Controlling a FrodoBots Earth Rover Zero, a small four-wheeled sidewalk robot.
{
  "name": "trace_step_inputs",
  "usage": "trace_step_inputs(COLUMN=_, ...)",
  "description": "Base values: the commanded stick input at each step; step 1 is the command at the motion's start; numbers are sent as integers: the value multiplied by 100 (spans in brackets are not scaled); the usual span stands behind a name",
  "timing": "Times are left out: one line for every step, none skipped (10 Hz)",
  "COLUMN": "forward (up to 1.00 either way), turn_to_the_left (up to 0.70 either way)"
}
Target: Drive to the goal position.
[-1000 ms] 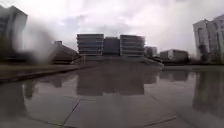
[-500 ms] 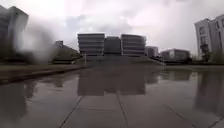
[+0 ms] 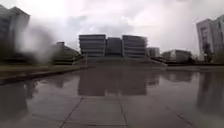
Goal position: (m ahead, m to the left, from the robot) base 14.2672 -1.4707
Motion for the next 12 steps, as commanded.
trace_step_inputs(forward=70, turn_to_the_left=0)
trace_step_inputs(forward=70, turn_to_the_left=0)
trace_step_inputs(forward=70, turn_to_the_left=0)
trace_step_inputs(forward=70, turn_to_the_left=0)
trace_step_inputs(forward=70, turn_to_the_left=0)
trace_step_inputs(forward=70, turn_to_the_left=0)
trace_step_inputs(forward=70, turn_to_the_left=0)
trace_step_inputs(forward=70, turn_to_the_left=0)
trace_step_inputs(forward=70, turn_to_the_left=0)
trace_step_inputs(forward=70, turn_to_the_left=0)
trace_step_inputs(forward=70, turn_to_the_left=0)
trace_step_inputs(forward=70, turn_to_the_left=0)
